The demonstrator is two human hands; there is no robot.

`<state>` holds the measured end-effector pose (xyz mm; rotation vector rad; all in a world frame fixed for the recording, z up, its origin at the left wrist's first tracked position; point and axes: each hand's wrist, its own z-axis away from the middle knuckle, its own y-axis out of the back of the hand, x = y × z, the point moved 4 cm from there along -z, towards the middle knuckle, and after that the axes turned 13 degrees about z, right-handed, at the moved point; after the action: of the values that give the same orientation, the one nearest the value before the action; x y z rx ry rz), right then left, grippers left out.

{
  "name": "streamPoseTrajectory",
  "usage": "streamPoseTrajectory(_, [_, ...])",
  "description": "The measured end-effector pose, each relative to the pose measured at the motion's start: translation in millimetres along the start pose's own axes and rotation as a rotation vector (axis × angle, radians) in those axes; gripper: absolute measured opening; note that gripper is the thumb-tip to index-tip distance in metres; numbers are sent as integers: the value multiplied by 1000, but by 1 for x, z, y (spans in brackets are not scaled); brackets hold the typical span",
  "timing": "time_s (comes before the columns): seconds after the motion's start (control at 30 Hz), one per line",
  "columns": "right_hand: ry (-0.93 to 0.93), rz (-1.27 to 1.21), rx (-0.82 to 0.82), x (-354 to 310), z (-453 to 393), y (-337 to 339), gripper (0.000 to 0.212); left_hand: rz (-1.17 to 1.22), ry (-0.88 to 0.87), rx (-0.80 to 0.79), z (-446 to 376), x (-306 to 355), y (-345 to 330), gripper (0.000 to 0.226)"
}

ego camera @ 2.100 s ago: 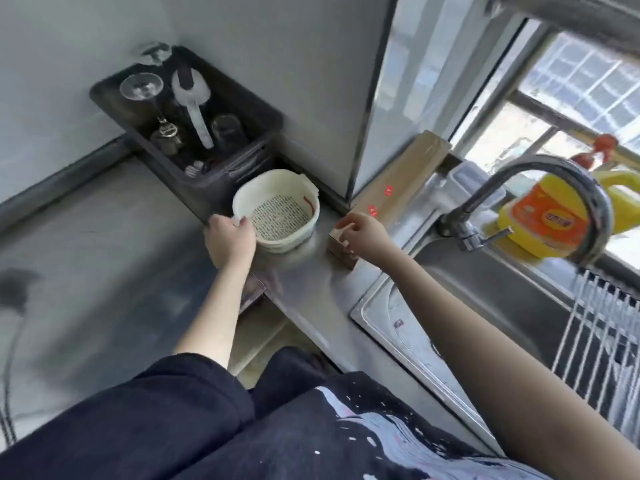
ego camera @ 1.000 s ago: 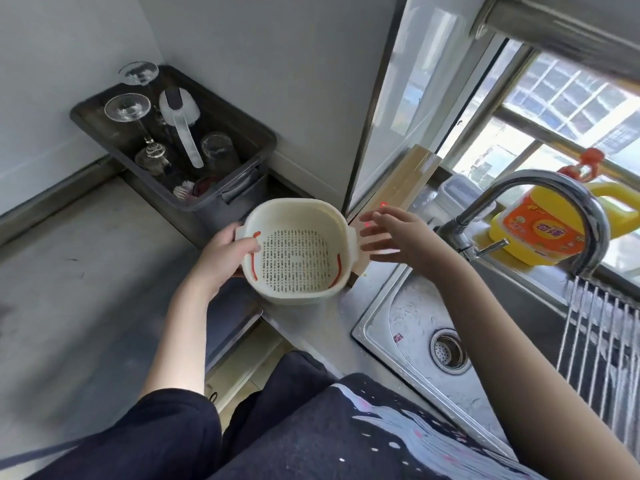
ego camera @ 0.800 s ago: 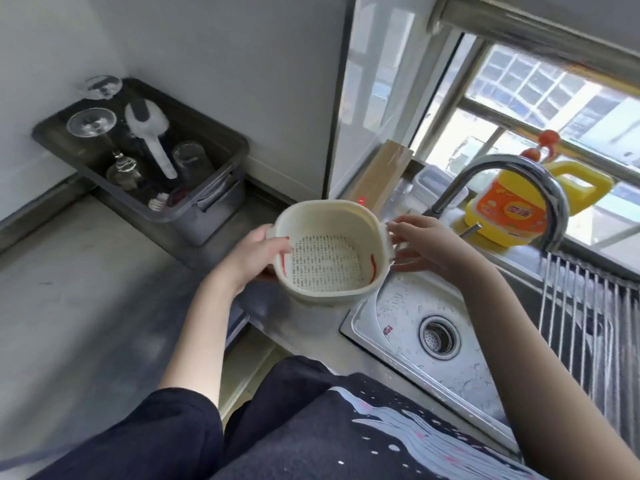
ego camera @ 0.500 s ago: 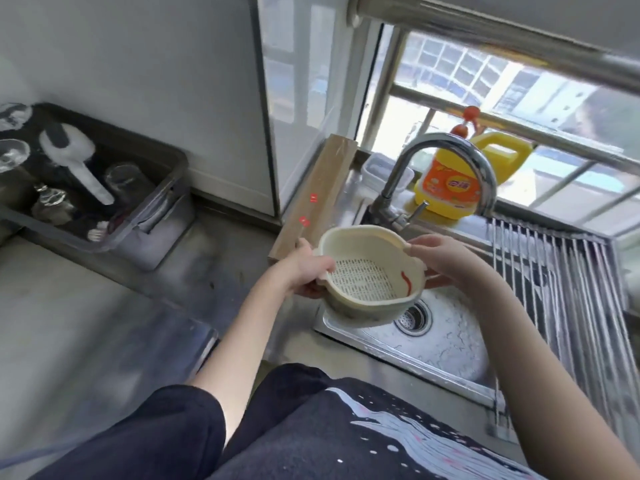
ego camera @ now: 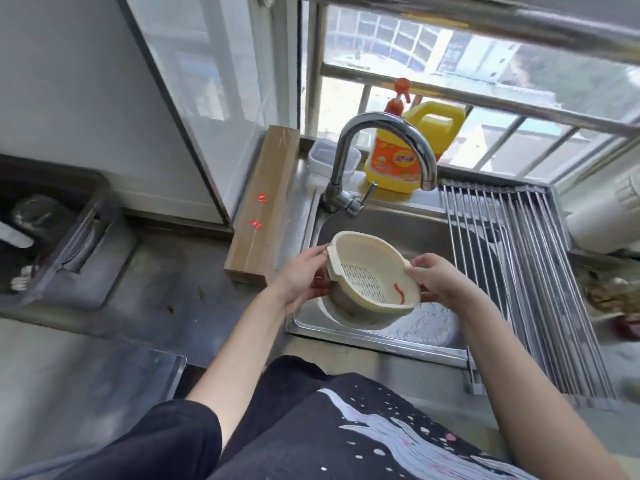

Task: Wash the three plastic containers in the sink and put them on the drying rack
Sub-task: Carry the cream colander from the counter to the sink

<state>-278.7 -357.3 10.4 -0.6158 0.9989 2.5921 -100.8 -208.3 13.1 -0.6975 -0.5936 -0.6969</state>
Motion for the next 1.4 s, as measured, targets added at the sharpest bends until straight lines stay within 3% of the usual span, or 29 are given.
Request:
streamPoseTrajectory(0.27, [-63, -185, -52, 28, -8, -15, 24, -122, -13, 28, -14, -9, -1, 43])
streamPoseTrajectory(0.43, [-79, -201, -26, 36, -13, -12, 10, -180, -3, 35, -26, -13, -12, 31])
streamPoseTrajectory(0.63, [-133, -338, -56, 40, -26, -19, 48, -293, -98, 76, -31, -17, -17, 19])
streamPoseTrajectory(0.73, [-127, -378, -58, 37, -33, -24, 49, -367, -158, 99, -33, -18, -15, 23])
streamPoseTrajectory(0.83, [-33, -128, 81, 29, -37, -22, 40, -408, -196, 118, -36, -20, -16, 21])
streamPoseTrajectory(0.93, [208, 22, 311, 4, -25, -15, 21, -468, -237, 131, -40, -23, -18, 16])
streamPoseTrajectory(1.0, [394, 33, 205, -16, -10, -25, 16, -518, -268, 149, -43, -23, -18, 11])
streamPoseTrajectory(1.1, [578, 264, 63, -30, 3, -52, 26, -514, -268, 185, -48, -23, -17, 13])
streamPoseTrajectory(1.23, [601, 362, 99, -26, -11, -63, 31, -587, -228, 214, -52, -27, -16, 9])
streamPoseTrajectory(1.4, [643, 418, 72, -20, -22, -61, 18, -640, -167, 171, -59, -33, -19, 11])
